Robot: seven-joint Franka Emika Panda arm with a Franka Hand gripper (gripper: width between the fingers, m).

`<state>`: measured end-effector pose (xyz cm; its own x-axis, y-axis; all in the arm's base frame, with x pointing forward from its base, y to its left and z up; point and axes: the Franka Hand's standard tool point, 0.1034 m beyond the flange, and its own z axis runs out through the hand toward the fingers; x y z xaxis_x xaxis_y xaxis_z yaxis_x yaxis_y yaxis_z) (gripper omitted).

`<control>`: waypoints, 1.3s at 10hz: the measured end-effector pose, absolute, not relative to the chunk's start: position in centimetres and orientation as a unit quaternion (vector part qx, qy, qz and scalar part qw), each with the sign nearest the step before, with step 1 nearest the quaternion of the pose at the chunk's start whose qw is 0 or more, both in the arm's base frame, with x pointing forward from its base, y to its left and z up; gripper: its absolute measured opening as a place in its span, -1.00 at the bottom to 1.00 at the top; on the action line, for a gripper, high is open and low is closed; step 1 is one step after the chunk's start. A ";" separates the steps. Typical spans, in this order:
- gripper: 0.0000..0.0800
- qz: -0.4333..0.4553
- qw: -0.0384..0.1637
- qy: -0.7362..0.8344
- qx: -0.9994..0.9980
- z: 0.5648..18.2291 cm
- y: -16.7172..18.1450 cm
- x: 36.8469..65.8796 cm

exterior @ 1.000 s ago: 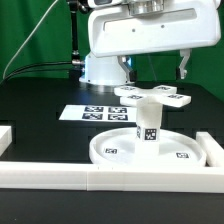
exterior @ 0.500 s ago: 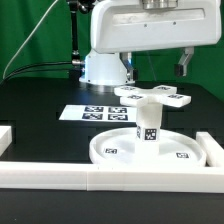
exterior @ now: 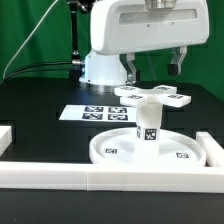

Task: Assemble round table

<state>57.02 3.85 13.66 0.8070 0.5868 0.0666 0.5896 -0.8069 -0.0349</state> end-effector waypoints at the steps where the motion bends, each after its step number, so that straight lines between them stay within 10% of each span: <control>1: 0.62 -0.022 0.012 -0.365 -0.931 13.6 4.0 57.1; 13: 0.62 -0.001 -0.037 -0.722 -0.691 12.7 4.3 56.9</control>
Offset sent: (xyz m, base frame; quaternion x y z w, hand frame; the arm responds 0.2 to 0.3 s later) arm 0.0010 -0.0008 0.0023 0.0087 0.0138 -0.1266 0.9918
